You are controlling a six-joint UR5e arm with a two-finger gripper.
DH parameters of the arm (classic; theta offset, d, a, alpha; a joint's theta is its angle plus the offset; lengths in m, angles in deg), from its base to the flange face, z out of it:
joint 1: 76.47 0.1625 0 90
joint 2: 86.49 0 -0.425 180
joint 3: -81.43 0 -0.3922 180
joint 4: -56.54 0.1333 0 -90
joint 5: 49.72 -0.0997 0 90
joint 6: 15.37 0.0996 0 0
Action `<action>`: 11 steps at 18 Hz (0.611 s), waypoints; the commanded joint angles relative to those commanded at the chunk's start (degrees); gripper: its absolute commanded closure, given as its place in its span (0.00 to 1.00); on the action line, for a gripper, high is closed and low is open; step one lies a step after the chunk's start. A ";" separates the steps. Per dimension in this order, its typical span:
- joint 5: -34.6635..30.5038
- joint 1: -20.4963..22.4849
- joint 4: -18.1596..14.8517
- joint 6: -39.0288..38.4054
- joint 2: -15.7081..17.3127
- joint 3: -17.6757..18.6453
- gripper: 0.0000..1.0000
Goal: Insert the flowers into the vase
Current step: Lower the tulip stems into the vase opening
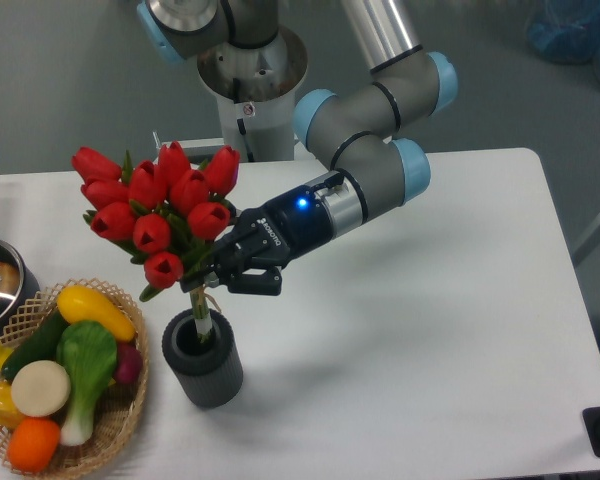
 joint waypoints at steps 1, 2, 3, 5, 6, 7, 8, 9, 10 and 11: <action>0.00 0.00 -0.09 0.00 -0.26 -0.09 0.93; 0.00 -0.09 0.00 0.00 -0.44 -0.09 0.93; 0.00 -0.09 0.00 0.00 -0.61 0.00 0.93; 0.00 -0.09 -0.09 0.00 -0.62 0.17 0.93; -0.09 -0.35 -0.09 0.00 -0.62 0.17 0.93; -0.09 -0.44 -0.09 0.00 -0.70 0.26 0.93; -0.09 -0.44 -0.09 0.00 -0.88 0.35 0.93; 0.00 -0.44 -0.09 0.00 -1.23 0.26 0.93; -0.09 -0.44 -0.09 0.17 -1.41 0.35 0.93; -0.09 -0.61 -0.09 0.26 -1.58 0.35 0.93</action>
